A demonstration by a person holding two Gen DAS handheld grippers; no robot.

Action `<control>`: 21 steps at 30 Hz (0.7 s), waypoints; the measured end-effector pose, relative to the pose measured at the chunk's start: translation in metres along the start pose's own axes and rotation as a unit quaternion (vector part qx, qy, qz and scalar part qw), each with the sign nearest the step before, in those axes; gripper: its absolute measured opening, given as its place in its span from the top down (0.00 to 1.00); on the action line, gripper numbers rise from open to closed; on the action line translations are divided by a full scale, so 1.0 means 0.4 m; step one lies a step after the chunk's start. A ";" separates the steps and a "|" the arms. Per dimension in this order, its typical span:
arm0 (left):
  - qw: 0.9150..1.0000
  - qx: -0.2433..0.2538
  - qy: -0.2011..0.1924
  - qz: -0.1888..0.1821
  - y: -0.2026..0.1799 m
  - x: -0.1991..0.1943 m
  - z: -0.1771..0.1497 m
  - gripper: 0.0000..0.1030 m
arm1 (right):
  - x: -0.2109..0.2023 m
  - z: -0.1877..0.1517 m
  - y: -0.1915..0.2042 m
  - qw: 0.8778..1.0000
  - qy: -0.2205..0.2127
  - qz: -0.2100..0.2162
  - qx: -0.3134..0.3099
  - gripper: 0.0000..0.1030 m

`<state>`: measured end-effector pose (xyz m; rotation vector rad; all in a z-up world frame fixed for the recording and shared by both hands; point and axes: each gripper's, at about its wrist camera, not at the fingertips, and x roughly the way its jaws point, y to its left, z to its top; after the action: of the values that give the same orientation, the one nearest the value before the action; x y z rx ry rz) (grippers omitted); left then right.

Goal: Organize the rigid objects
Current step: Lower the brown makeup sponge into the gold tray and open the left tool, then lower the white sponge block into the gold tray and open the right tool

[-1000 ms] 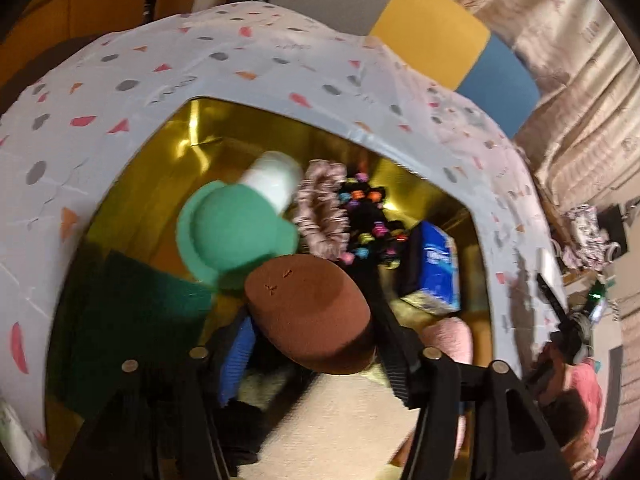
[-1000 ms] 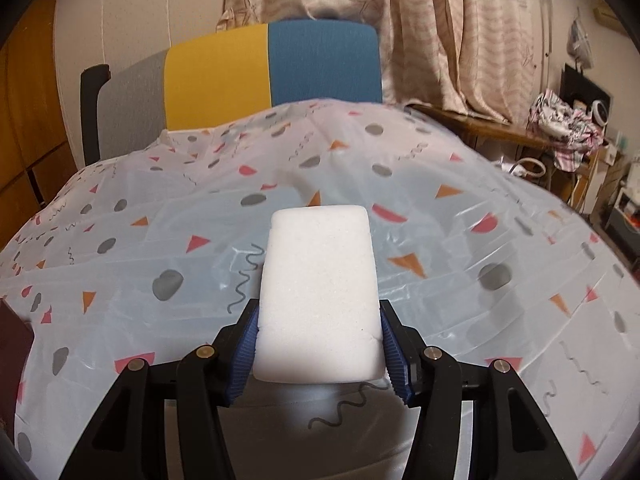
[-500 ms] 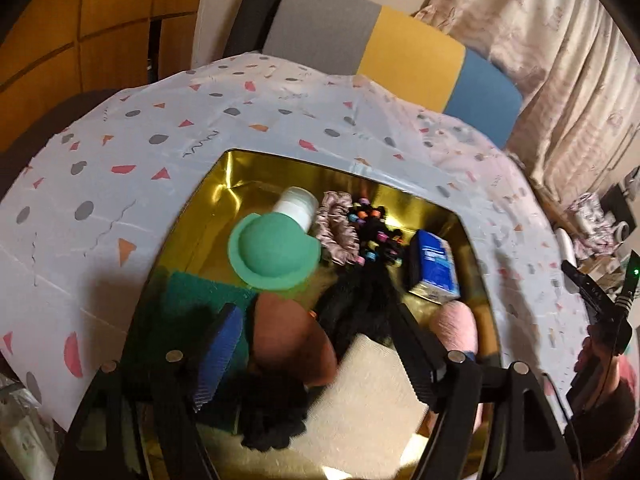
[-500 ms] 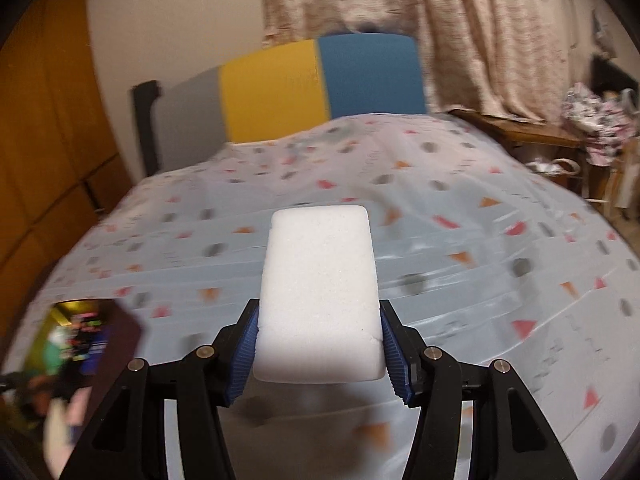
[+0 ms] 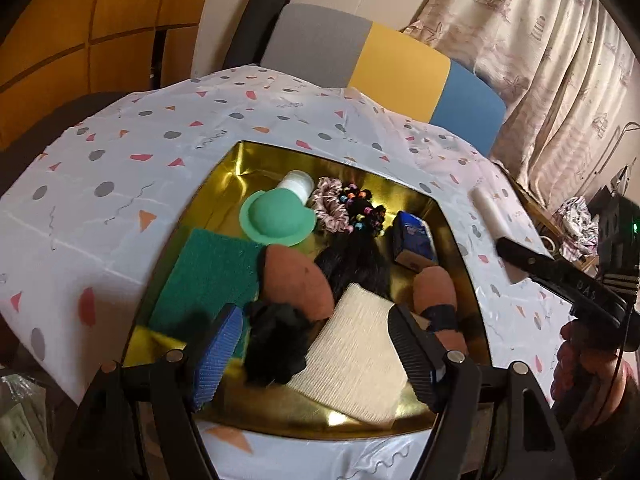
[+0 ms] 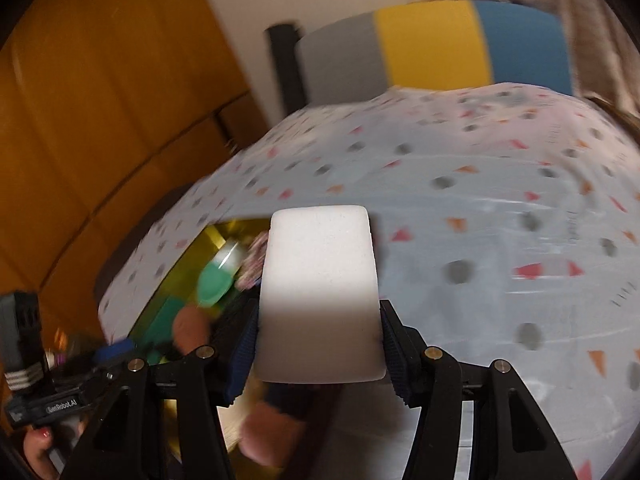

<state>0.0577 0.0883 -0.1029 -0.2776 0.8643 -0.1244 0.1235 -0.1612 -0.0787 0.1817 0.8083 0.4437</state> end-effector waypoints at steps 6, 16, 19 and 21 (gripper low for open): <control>0.999 0.010 -0.008 0.052 0.012 -0.021 -0.008 0.26 | 0.096 -0.003 0.112 0.996 0.055 0.024 -0.070 0.44; 0.995 0.019 -0.025 0.090 0.033 -0.059 -0.006 0.26 | 0.233 0.027 0.212 0.967 0.133 0.024 -0.215 0.41; 0.995 0.017 -0.031 0.097 0.036 -0.069 -0.005 0.26 | 0.266 0.032 0.217 0.953 0.158 -0.002 -0.260 0.21; 0.994 0.017 -0.032 0.099 0.037 -0.071 -0.004 0.26 | 0.262 0.031 0.208 0.950 0.149 -0.034 -0.274 0.16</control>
<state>0.0381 0.1085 -0.0874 -0.1626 0.8198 0.0539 0.1698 -0.0395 -0.1122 -0.4395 0.9510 0.6223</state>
